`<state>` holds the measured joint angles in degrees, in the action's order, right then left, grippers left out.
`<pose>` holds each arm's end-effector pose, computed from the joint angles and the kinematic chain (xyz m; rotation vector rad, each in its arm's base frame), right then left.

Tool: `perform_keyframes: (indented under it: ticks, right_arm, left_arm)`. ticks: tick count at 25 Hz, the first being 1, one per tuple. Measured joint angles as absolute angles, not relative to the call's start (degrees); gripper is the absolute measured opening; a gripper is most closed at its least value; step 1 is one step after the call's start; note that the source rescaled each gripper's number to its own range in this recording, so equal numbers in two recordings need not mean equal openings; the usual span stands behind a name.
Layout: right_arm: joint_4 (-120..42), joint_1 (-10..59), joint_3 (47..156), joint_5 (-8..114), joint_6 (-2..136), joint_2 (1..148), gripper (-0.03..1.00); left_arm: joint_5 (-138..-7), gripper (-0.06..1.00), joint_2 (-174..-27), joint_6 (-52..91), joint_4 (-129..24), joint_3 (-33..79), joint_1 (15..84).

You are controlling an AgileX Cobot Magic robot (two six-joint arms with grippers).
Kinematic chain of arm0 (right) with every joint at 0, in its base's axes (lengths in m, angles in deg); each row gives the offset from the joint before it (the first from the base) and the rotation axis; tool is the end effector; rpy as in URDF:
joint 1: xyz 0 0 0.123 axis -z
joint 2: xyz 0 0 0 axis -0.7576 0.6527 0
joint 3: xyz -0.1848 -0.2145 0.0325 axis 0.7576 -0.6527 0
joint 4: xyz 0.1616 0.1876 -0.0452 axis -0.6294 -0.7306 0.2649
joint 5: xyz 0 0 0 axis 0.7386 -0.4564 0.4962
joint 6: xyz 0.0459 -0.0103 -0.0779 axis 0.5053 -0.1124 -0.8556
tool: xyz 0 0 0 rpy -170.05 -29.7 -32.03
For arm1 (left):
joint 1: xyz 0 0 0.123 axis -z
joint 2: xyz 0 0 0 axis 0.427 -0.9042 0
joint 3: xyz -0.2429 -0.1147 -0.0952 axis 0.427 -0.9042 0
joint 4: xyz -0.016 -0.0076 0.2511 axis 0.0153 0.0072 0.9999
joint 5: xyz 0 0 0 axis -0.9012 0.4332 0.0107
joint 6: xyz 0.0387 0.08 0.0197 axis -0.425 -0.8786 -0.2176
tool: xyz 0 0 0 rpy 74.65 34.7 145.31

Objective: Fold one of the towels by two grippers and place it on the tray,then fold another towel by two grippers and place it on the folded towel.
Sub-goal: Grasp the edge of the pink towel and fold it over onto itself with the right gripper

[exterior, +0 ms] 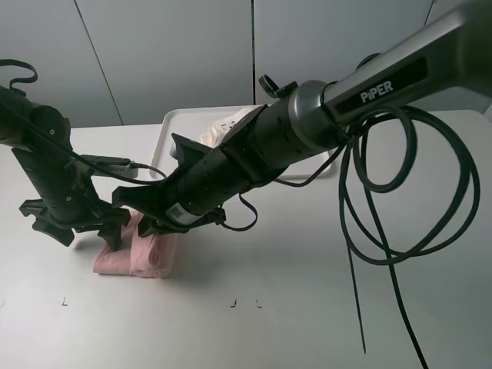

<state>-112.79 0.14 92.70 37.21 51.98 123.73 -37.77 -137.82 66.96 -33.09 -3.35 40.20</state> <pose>0.2496 0.3472 0.1107 -0.3598 2.7259 1.1353 0.2961 -0.0728 0.0986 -0.1733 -3.1330 -0.1053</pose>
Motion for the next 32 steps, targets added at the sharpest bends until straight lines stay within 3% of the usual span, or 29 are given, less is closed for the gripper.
perform_keyframes:
  ticks: [24,32]
  right_arm:
    - [-123.5,-1.6,92.7,42.2,49.9,128.2,0.04]
    - [-123.4,-1.6,92.7,42.4,49.9,128.2,0.04]
  left_arm:
    - [-37.0,1.0,-137.9,60.9,-36.8,-3.1,40.2]
    - [-33.1,1.0,-134.6,58.2,-40.1,2.0,40.2]
